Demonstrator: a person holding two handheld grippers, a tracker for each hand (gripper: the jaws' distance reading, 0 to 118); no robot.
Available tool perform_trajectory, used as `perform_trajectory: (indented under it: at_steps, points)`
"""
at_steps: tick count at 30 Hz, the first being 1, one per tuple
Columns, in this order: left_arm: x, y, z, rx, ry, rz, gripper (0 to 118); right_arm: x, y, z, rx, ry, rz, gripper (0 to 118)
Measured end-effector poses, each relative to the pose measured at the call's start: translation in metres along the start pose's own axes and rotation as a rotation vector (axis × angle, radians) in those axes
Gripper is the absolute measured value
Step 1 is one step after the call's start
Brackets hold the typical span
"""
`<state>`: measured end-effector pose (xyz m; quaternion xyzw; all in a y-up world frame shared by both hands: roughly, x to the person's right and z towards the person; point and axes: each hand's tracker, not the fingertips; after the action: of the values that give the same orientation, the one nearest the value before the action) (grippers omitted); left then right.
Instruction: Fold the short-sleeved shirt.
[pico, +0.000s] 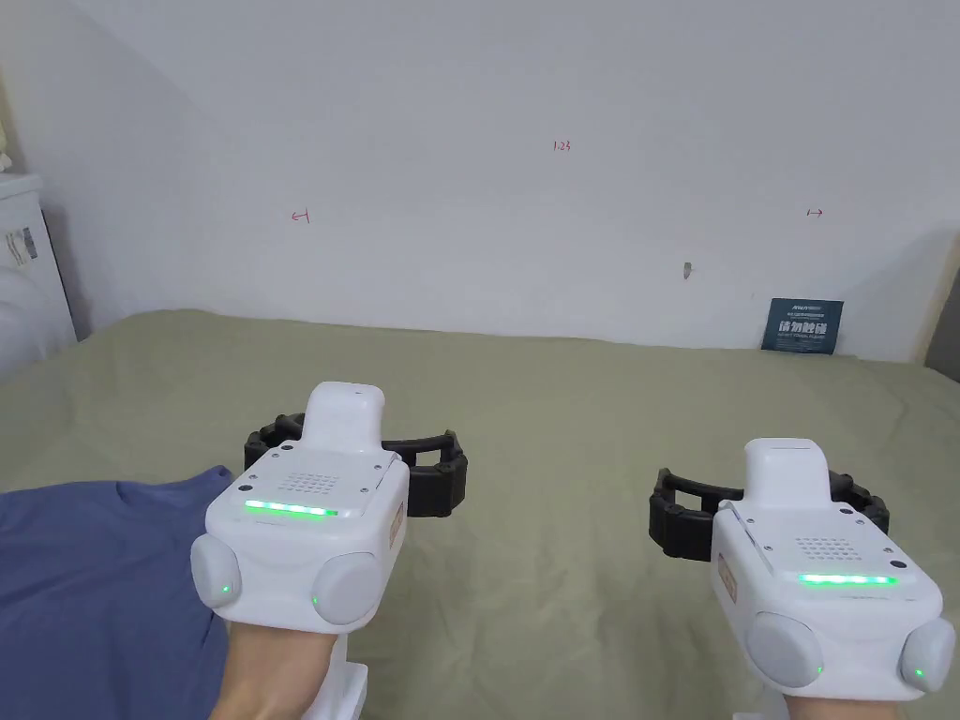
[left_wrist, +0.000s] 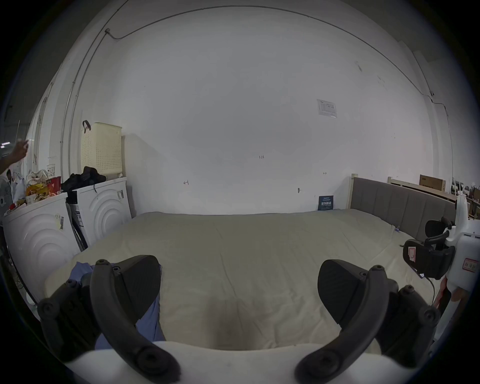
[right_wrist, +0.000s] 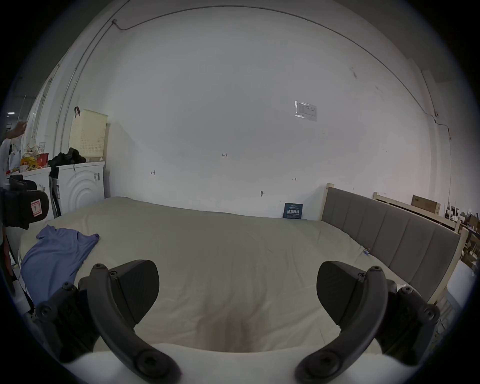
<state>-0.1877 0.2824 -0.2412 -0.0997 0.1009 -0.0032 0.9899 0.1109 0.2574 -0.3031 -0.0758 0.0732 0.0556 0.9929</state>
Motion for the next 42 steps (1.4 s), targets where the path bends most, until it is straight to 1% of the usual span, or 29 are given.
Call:
perform_trajectory:
  at_steps: [12, 18, 26, 29, 32, 33, 35, 38, 42]
  points:
    - [0.0017, -0.0018, 0.0008, 0.003, -0.003, -0.009, 118, 0.0005, 0.0014, 0.0003, -0.002, 0.005, -0.020, 118]
    - [0.0009, -0.0015, 0.0011, 0.006, -0.002, -0.005, 118, 0.0003, 0.0032, 0.0013, 0.002, 0.004, -0.016, 118]
    - [0.0002, -0.0017, 0.0006, 0.009, 0.001, -0.002, 118, 0.0021, 0.0082, 0.0045, 0.030, 0.001, -0.025, 118]
    - [0.0006, -0.0019, 0.0007, 0.009, 0.001, -0.002, 118, 0.0010, 0.0078, 0.0041, 0.041, -0.015, -0.025, 118]
    - [0.0010, -0.0029, 0.0005, 0.008, 0.002, -0.005, 118, 0.0020, 0.0066, 0.0062, 0.076, -0.008, -0.049, 118]
    - [0.0012, -0.0032, 0.0005, 0.008, 0.002, -0.008, 118, 0.0015, 0.0067, 0.0062, 0.074, -0.014, -0.045, 118]
    - [0.0015, -0.0038, 0.0006, 0.007, 0.001, -0.010, 118, 0.0007, 0.0071, 0.0053, 0.056, -0.004, -0.004, 118]
    - [0.0017, -0.0039, 0.0011, 0.009, 0.002, -0.011, 118, -0.0018, 0.0052, 0.0047, 0.059, -0.026, 0.029, 118]
    - [0.0020, -0.0038, 0.0022, 0.032, 0.015, -0.008, 118, 0.0001, 0.0049, 0.0040, 0.051, -0.003, 0.013, 118]
